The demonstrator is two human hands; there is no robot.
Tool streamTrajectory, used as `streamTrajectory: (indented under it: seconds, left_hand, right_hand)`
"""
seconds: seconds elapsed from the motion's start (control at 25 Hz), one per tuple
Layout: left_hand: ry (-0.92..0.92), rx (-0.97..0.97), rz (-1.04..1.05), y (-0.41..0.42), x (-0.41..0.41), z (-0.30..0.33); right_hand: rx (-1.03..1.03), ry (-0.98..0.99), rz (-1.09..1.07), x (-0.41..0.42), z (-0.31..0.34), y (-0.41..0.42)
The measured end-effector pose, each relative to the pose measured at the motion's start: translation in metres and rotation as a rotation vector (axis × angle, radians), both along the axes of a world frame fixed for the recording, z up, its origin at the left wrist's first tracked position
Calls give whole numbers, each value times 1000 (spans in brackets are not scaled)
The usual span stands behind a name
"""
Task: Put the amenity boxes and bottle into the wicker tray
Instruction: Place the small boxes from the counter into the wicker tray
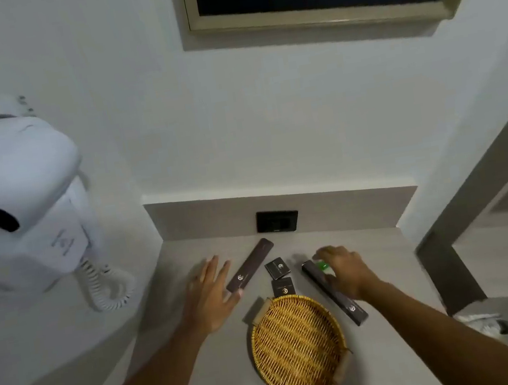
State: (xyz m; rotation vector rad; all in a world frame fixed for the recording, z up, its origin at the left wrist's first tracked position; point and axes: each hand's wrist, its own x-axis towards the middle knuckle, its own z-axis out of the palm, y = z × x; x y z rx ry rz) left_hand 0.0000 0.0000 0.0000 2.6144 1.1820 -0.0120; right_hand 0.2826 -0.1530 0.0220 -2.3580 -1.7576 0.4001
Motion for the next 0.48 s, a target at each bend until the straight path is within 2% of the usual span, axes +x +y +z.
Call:
streamTrajectory:
  seconds: [0.16,0.32,0.48]
  left_hand:
    - [207,-60,-42,-16,-33,-88]
    - [166,-94,-76,-36,-33,-130]
    - [152,-147,-69,-39,-33,-145]
  right_hand:
    - [-178,-90,281,-3,-57,19]
    - [-188,-164,433,2,-85,55]
    - [-262,-109,493,-8,-104,76]
